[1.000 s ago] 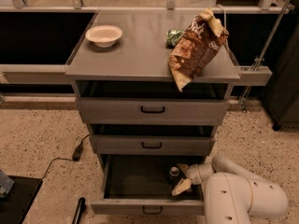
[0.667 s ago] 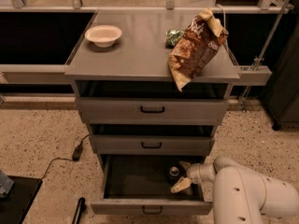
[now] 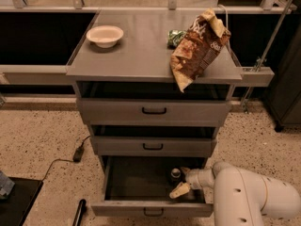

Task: Pick redbull can from bottom drawer and place on counter

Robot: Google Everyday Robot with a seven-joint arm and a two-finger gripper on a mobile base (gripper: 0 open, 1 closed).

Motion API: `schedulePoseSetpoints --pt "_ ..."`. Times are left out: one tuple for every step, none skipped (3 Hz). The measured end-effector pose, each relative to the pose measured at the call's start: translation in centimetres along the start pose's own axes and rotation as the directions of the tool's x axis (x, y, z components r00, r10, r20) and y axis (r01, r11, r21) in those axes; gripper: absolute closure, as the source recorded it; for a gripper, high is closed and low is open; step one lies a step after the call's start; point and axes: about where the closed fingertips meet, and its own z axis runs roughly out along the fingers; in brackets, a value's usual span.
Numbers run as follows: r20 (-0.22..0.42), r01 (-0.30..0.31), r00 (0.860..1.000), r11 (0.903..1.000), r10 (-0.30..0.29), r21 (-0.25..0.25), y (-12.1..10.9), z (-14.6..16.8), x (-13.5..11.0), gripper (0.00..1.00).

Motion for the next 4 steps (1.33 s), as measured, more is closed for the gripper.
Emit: schedulePoseSetpoints --pt "0.046 0.001 0.999 0.9977 -0.004 0.068 -2.1 1.1 0.4 0.0" --pt "0.046 0.001 0.999 0.9977 -0.004 0.068 -2.1 1.1 0.4 0.0" --pt "0.05 -0.048 0.998 0.9987 0.047 0.02 -1.9 1.7 1.3 0.0" --pt "-0.008 -0.083 0.997 0.9892 0.083 -0.121 -0.2 3.9 2.9 0.0"
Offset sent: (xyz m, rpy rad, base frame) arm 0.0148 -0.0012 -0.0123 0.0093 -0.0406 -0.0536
